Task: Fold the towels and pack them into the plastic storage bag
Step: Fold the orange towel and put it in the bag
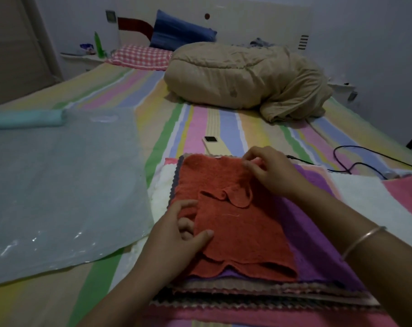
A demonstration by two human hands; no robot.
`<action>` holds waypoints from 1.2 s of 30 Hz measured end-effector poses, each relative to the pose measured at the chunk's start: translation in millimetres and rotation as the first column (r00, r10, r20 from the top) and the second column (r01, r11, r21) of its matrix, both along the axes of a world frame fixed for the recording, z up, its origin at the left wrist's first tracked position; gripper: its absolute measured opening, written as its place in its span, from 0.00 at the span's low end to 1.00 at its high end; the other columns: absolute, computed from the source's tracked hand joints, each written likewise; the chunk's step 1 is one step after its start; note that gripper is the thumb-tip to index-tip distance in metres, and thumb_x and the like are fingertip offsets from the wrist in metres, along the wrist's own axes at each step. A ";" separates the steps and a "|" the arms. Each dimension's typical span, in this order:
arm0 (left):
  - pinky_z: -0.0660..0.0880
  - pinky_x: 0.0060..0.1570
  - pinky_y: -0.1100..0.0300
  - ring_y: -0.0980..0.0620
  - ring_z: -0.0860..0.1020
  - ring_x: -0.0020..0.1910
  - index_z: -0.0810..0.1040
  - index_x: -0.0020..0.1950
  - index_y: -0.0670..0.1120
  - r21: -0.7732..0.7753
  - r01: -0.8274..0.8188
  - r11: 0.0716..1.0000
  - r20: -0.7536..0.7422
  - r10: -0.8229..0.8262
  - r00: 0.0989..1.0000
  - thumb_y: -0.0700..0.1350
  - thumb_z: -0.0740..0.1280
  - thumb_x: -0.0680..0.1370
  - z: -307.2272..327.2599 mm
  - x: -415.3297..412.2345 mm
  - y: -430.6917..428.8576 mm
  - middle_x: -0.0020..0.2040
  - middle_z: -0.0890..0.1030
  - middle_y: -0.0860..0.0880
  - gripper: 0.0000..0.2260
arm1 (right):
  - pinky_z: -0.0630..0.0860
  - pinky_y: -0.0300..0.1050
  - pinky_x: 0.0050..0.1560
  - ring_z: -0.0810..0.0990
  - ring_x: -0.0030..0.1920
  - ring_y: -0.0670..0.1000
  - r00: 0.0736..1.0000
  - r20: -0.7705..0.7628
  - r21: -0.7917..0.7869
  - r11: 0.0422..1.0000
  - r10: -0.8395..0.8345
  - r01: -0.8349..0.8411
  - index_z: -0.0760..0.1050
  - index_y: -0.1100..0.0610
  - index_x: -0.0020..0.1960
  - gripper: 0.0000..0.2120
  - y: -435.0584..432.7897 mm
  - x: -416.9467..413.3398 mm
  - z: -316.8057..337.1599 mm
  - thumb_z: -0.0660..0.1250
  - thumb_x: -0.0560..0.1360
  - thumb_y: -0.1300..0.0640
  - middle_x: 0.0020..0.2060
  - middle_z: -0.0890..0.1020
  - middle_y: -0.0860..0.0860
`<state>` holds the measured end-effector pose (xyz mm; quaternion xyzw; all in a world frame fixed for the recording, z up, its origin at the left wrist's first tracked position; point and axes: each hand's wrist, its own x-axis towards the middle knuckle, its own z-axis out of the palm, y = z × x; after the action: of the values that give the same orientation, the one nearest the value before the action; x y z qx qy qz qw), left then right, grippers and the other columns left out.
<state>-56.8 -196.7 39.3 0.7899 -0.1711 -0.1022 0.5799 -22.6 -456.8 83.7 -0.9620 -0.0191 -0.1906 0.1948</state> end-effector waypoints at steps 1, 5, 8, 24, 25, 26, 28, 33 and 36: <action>0.71 0.34 0.66 0.61 0.73 0.27 0.72 0.58 0.56 -0.019 0.011 1.000 -0.014 -0.011 1.000 0.41 0.75 0.70 0.2 0.3 2.4 0.30 0.78 0.55 0.22 | 0.71 0.46 0.48 0.77 0.47 0.50 1.000 -0.020 0.044 0.999 -0.012 0.013 0.78 0.52 0.48 0.03 4.1 7.0 2.6 0.66 0.77 0.54 0.43 0.81 0.47; 0.71 0.33 0.64 0.57 0.74 0.28 0.74 0.55 0.55 -0.071 0.043 0.997 -0.083 -0.049 0.995 0.37 0.75 0.70 -3.0 1.9 10.2 0.33 0.81 0.50 0.19 | 0.75 0.46 0.52 0.79 0.49 0.48 0.940 -0.321 -0.012 0.991 0.119 -0.130 0.76 0.46 0.45 0.16 15.2 15.6 19.5 0.62 0.71 0.67 0.45 0.82 0.45; 0.69 0.31 0.65 0.56 0.70 0.27 0.77 0.49 0.53 -0.075 0.080 0.994 -0.080 -0.086 0.993 0.36 0.75 0.70 -6.8 -1.1 10.1 0.36 0.78 0.51 0.15 | 0.71 0.49 0.54 0.73 0.53 0.50 0.915 -0.388 -0.146 0.972 0.114 -0.184 0.76 0.49 0.50 0.13 8.1 -1.6 20.2 0.62 0.71 0.64 0.49 0.77 0.48; 0.72 0.39 0.70 0.62 0.68 0.30 0.79 0.60 0.56 -0.018 0.072 0.997 0.091 -0.070 0.993 0.41 0.72 0.70 -3.1 -10.4 16.8 0.61 0.75 0.71 0.20 | 0.72 0.49 0.44 0.78 0.44 0.55 0.993 0.066 0.053 0.994 -0.094 0.091 0.77 0.51 0.45 0.06 10.8 22.9 -13.2 0.66 0.77 0.49 0.41 0.81 0.53; 0.72 0.39 0.70 0.62 0.69 0.30 0.79 0.60 0.56 -0.034 0.056 0.998 0.086 -0.053 0.995 0.40 0.72 0.70 -1.9 -11.1 19.9 0.60 0.74 0.73 0.20 | 0.72 0.49 0.45 0.78 0.46 0.56 0.993 0.080 0.046 0.995 -0.090 0.086 0.77 0.51 0.47 0.06 19.6 34.7 -11.2 0.66 0.76 0.49 0.43 0.82 0.54; 0.73 0.39 0.70 0.61 0.69 0.30 0.79 0.59 0.56 -0.044 0.040 0.998 0.071 -0.037 0.997 0.37 0.72 0.71 -1.9 -11.5 24.2 0.59 0.74 0.74 0.20 | 0.72 0.48 0.45 0.79 0.47 0.56 0.993 0.082 0.030 0.996 -0.082 0.080 0.78 0.52 0.48 0.07 28.1 46.1 -9.8 0.66 0.76 0.48 0.45 0.82 0.54; 0.74 0.38 0.70 0.61 0.70 0.30 0.80 0.58 0.55 -0.041 0.018 0.999 0.028 -0.017 0.999 0.32 0.71 0.72 -3.6 -11.0 34.2 0.57 0.76 0.73 0.22 | 0.71 0.47 0.46 0.78 0.51 0.57 0.996 0.065 -0.008 0.998 -0.064 0.064 0.78 0.53 0.50 0.09 45.2 67.2 -7.8 0.66 0.76 0.48 0.48 0.83 0.54; 0.70 0.32 0.72 0.60 0.69 0.28 0.80 0.55 0.56 -0.073 -0.019 0.997 -0.113 0.011 0.994 0.30 0.70 0.72 -15.0 -8.4 53.3 0.30 0.78 0.61 0.22 | 0.72 0.48 0.49 0.77 0.54 0.57 0.994 -0.068 -0.144 0.986 -0.091 0.080 0.77 0.52 0.49 0.10 70.0 104.1 -18.6 0.65 0.76 0.46 0.52 0.81 0.54; 0.72 0.36 0.70 0.60 0.71 0.30 0.81 0.54 0.57 -0.065 -0.026 0.998 -0.105 0.020 0.994 0.31 0.71 0.71 -17.4 -9.2 57.1 0.38 0.82 0.60 0.22 | 0.72 0.47 0.48 0.78 0.53 0.56 0.980 -0.134 -0.175 0.977 -0.145 0.120 0.78 0.52 0.52 0.11 72.7 109.5 -26.5 0.65 0.77 0.46 0.51 0.81 0.54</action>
<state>-66.0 -139.6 21.9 0.7659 -0.1347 -0.1310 0.6149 86.9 -384.1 57.2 -0.9853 0.0437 -0.1299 0.1019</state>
